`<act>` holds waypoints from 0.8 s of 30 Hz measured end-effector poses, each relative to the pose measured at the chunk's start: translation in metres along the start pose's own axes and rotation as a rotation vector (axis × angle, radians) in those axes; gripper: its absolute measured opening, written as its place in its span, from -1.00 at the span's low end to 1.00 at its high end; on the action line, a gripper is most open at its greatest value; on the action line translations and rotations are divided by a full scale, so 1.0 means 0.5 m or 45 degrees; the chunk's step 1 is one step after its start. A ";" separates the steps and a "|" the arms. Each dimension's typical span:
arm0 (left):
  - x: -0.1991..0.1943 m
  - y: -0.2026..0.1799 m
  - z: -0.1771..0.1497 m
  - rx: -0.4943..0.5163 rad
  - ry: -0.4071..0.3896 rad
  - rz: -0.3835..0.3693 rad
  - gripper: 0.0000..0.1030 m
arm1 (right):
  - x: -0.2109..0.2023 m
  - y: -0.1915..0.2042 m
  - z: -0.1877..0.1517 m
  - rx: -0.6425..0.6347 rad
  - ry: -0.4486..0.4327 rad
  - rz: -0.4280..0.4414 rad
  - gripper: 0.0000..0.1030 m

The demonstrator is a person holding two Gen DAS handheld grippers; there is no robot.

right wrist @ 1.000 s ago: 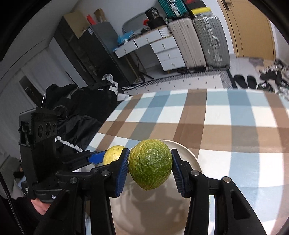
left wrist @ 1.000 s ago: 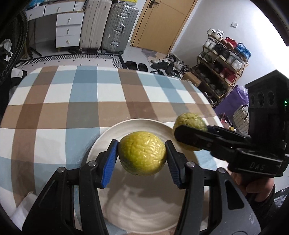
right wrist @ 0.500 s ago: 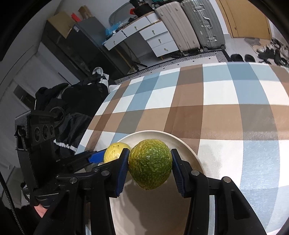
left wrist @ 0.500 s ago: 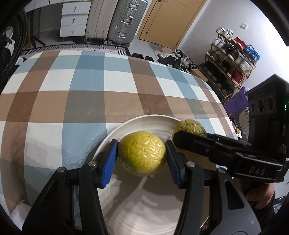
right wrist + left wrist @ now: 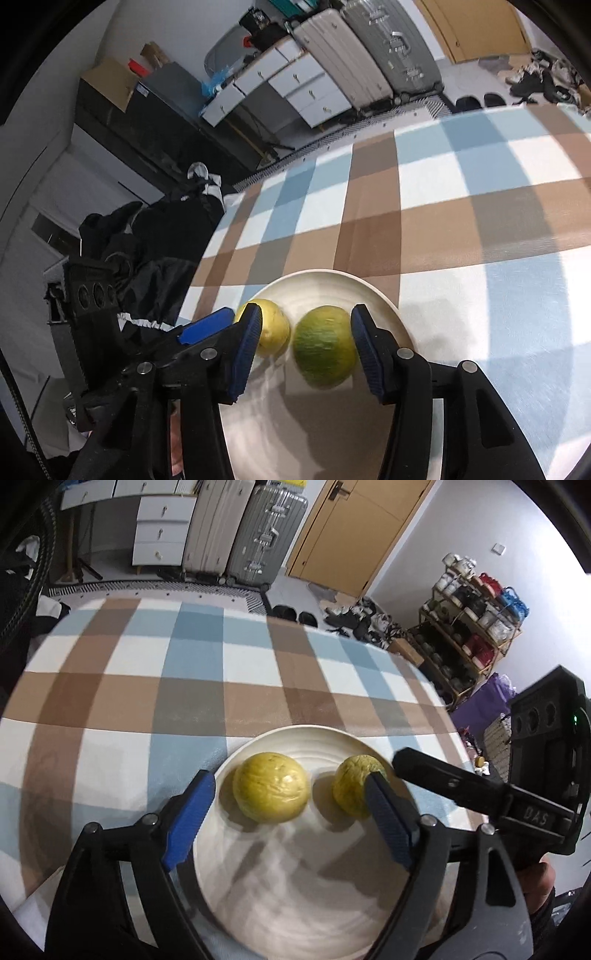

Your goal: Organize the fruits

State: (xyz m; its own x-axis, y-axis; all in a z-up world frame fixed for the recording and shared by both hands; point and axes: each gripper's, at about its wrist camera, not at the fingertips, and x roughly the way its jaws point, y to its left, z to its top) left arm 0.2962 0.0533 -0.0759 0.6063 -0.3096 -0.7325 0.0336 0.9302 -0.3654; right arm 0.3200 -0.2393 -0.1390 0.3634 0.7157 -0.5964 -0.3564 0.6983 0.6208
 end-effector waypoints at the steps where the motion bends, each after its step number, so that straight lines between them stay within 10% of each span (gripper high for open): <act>1: -0.015 -0.002 -0.004 0.005 -0.005 0.007 0.59 | -0.020 0.008 -0.006 -0.007 -0.021 0.003 0.11; 12: -0.240 -0.077 -0.098 0.089 -0.150 0.134 0.84 | -0.260 0.088 -0.126 -0.099 -0.291 -0.064 0.89; 24: -0.465 -0.182 -0.263 0.240 -0.322 0.181 0.98 | -0.444 0.201 -0.325 -0.309 -0.517 -0.180 1.00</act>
State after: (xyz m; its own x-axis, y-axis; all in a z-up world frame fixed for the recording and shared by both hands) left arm 0.0478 0.0146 0.0520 0.7922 -0.1374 -0.5946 0.0663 0.9879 -0.1399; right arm 0.0639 -0.3256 -0.0268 0.7116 0.5847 -0.3895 -0.4524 0.8055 0.3827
